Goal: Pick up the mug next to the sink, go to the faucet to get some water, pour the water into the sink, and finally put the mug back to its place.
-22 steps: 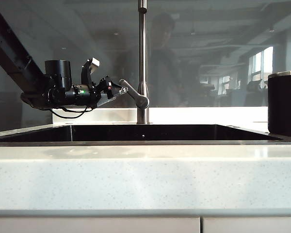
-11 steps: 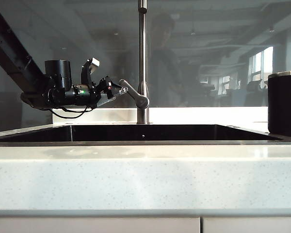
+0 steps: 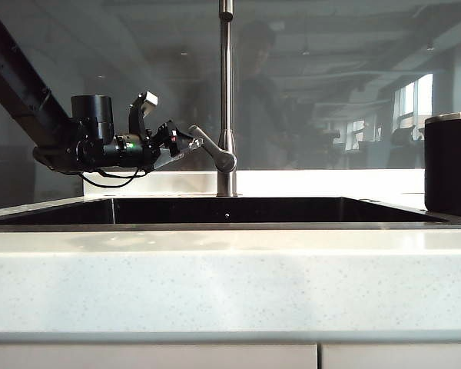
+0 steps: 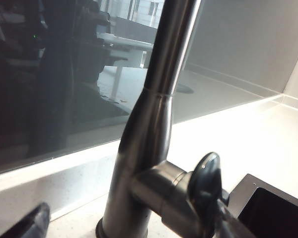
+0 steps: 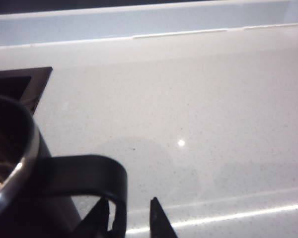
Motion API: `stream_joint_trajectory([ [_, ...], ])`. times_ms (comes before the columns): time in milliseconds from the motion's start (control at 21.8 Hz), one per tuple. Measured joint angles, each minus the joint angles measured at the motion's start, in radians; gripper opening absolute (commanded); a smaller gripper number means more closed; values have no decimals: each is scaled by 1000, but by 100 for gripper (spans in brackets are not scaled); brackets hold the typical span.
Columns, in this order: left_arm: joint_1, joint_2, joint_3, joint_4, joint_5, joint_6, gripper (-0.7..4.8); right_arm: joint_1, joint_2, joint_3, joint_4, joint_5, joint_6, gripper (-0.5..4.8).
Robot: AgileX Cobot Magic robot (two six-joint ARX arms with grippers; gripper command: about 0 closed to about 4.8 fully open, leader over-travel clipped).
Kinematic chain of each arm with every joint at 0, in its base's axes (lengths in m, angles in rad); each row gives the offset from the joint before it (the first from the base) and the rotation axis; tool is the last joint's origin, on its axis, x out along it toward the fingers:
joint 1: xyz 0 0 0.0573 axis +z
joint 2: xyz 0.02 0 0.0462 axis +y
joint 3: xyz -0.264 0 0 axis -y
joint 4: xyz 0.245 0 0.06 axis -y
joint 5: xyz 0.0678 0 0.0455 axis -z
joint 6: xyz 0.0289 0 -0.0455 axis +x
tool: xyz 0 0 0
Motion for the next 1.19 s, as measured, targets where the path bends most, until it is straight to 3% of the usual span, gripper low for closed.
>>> stream_joint_trajectory([
  [321, 0, 0, 0, 0, 0, 0, 421, 2, -158, -95, -26, 0, 24, 122],
  [504, 0, 0, 0, 0, 0, 0, 421, 4, -261, -99, -122, -11, 72, 121],
  [550, 0, 0, 0, 0, 0, 0, 421, 4, -298, -99, -163, -29, 77, 115],
  [734, 0, 0, 0, 0, 0, 0, 421, 4, -456, -100, -303, -133, 109, -5],
  [1009, 1, 0, 0, -1, 0, 0, 421, 4, -724, -100, -413, -269, 211, -8],
  [1192, 0, 0, 0, -1, 0, 0, 421, 4, -842, -100, -452, -293, 214, -8],
])
